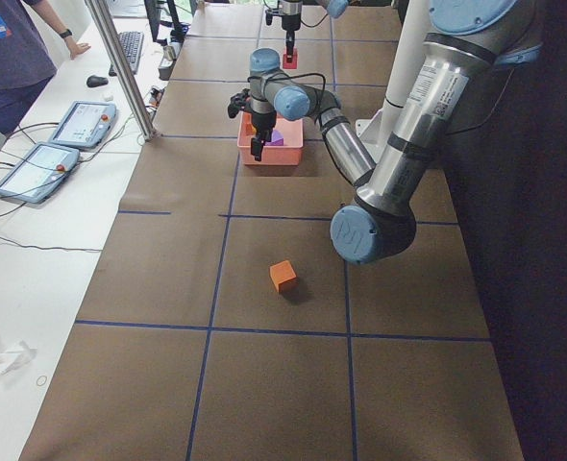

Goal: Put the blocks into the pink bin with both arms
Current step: 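Carry the pink-red cube into the bin and release it beside the yellow cube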

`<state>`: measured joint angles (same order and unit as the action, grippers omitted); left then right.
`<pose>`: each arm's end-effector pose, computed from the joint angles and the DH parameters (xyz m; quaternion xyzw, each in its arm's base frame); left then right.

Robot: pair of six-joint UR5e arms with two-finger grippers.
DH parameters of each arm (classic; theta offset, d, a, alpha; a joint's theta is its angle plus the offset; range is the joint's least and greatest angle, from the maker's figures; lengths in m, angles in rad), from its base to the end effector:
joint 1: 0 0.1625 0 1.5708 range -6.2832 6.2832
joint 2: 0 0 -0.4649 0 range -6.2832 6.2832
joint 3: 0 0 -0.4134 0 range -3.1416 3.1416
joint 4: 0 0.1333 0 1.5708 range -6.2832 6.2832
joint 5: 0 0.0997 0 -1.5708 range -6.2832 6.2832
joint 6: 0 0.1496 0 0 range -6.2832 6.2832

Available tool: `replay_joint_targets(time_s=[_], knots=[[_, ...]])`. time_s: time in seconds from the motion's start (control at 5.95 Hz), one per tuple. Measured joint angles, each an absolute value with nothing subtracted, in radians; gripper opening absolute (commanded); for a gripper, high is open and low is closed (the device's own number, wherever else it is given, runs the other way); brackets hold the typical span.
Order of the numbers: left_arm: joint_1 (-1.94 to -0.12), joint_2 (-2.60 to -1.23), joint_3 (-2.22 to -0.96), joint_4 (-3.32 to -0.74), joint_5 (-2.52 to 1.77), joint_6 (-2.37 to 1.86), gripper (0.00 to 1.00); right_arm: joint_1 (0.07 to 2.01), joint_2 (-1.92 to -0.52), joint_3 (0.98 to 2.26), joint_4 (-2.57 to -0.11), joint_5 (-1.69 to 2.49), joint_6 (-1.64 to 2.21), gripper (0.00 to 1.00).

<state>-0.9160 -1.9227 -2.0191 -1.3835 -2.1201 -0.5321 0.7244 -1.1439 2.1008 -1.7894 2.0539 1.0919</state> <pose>0.3235 -0.5120 0.3493 0.0961 0.3767 0.1379 0.9109 -0.4022 -0.4411 0.2786 0.0144 -0.4151 0.0252 0.9093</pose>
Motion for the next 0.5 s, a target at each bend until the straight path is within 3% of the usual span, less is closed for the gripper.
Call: replay_joint_targets(time_s=[0.17,0.34,0.5], knots=[[-0.998,-1.842,-2.019,-1.386,-2.165,-0.381,1.0,0.692,-1.003,2.026,-1.838,2.028,1.173,0.72],[-1.049,-1.777,-2.018,-1.394,-2.196,-0.285,1.0,0.658,-0.89,1.941,-1.852,1.996,1.241,1.0],[-1.069,-1.709,-2.016,-1.439,-2.209,-0.246,1.0,0.624,-0.819,1.881,-1.856,1.952,1.288,1.0]])
